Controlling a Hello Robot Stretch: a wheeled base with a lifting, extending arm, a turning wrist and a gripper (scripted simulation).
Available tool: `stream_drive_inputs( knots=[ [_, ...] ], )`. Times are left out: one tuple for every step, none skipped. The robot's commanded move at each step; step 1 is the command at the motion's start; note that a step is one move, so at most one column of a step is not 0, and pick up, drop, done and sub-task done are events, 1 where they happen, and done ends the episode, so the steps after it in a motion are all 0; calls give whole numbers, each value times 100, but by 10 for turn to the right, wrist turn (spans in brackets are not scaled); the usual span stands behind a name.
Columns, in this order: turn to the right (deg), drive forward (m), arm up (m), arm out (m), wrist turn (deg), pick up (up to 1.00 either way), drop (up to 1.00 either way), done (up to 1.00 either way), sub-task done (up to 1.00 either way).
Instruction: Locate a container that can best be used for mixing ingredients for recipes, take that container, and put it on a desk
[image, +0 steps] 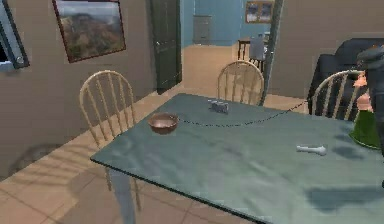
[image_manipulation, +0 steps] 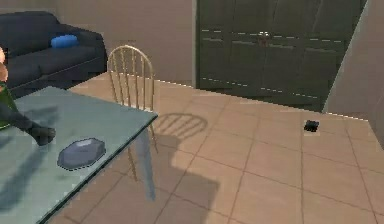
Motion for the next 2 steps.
stream_drive_inputs(
  knots=[
    [0,20,0,0,0,0,0,0,0],
    [-450,0,0,0,0,0,0,0,0]
  ],
)
